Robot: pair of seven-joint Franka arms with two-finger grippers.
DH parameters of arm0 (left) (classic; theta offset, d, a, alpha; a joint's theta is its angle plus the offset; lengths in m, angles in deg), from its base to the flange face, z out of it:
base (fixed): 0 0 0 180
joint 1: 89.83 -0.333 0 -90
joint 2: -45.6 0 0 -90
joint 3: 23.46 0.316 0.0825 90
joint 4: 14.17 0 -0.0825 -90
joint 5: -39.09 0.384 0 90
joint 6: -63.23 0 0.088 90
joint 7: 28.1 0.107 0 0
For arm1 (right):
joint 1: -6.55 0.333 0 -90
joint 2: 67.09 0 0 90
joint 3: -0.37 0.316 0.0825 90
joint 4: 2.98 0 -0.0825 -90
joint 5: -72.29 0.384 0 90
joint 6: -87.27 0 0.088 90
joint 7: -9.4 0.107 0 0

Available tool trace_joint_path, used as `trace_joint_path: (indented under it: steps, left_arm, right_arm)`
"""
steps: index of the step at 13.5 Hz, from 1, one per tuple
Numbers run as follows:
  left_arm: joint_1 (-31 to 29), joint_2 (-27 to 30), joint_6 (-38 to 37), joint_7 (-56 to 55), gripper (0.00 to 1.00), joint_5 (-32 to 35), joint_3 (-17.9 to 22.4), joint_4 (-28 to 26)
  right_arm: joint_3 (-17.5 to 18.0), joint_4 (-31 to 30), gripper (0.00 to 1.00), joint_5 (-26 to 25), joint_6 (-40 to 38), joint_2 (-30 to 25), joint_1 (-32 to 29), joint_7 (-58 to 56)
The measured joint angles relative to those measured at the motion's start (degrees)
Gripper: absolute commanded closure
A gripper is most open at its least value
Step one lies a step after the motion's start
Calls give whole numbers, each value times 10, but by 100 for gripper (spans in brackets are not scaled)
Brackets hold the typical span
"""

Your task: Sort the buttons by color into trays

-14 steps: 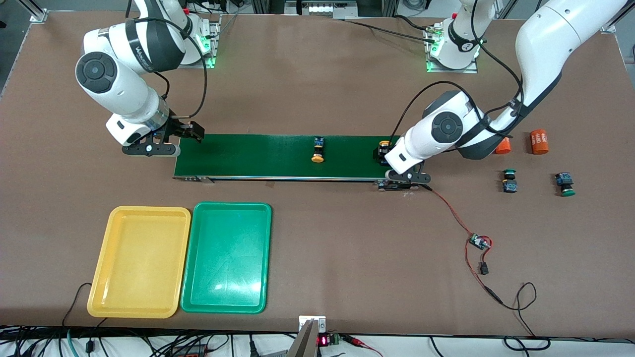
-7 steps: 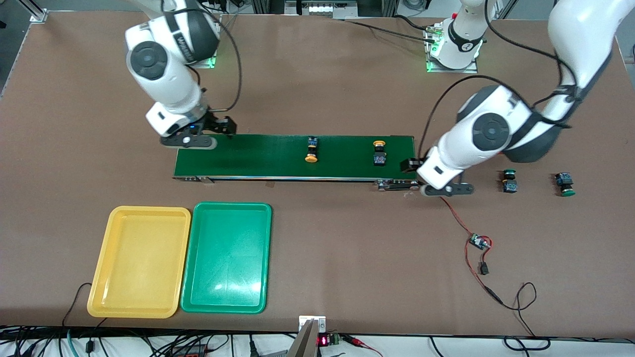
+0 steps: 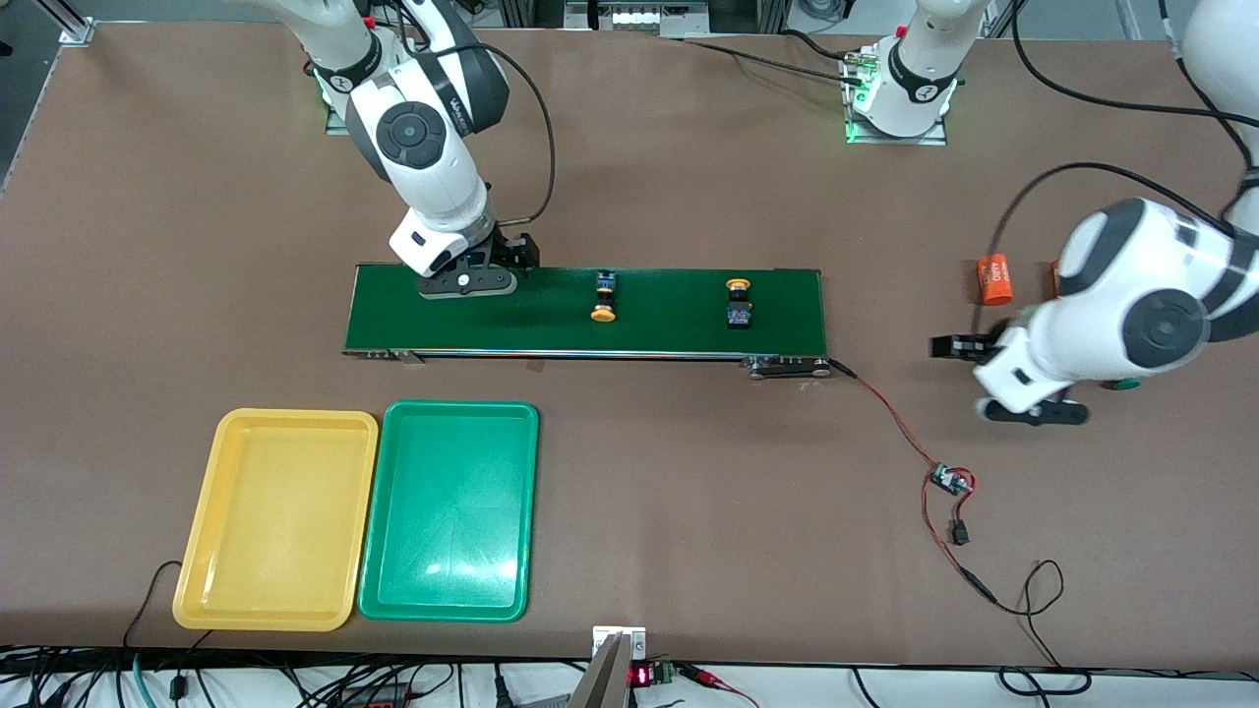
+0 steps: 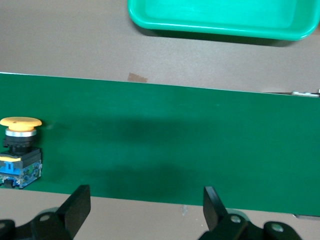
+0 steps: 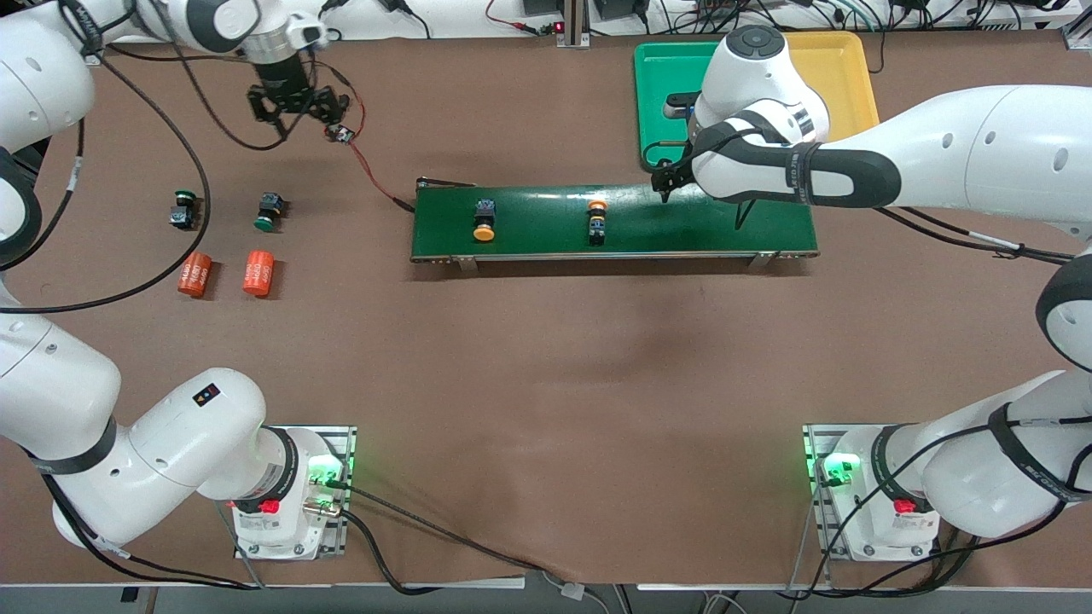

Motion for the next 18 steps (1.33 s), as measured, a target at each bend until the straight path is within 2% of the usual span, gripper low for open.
trace_joint_path:
  steps: [2, 4, 7, 9, 11, 14, 17, 18]
  left_arm:
    - [-17, -7, 6, 47, 0, 25, 31, -1]
    - [-49, -17, 29, 88, 0, 29, 37, -16]
    - [-109, -24, 140, 111, 0, 57, 41, -91]
    - [-130, -27, 200, 113, 0, 87, 56, -131]
    - [-133, -36, 231, 117, 7, 93, 75, -146]
    - [-132, -51, 241, 117, 9, 93, 77, -156]
    - [-128, -53, 242, 117, 18, 93, 77, -158]
    - [-129, -55, 244, 117, 27, 93, 77, -158]
  right_arm:
    - [0, 0, 0, 0, 7, 8, 9, 17]
    - [0, 0, 0, 0, 25, 16, 21, 42]
    - [0, 3, 0, 0, 36, 24, 29, 54]
    - [0, 8, 0, 0, 38, 26, 30, 54]
    - [0, 10, 0, 0, 43, 28, 30, 65]
    - [0, 15, 0, 0, 56, 39, 35, 84]
    - [0, 26, 0, 0, 62, 58, 42, 93]
    - [0, 30, 0, 0, 62, 63, 43, 97]
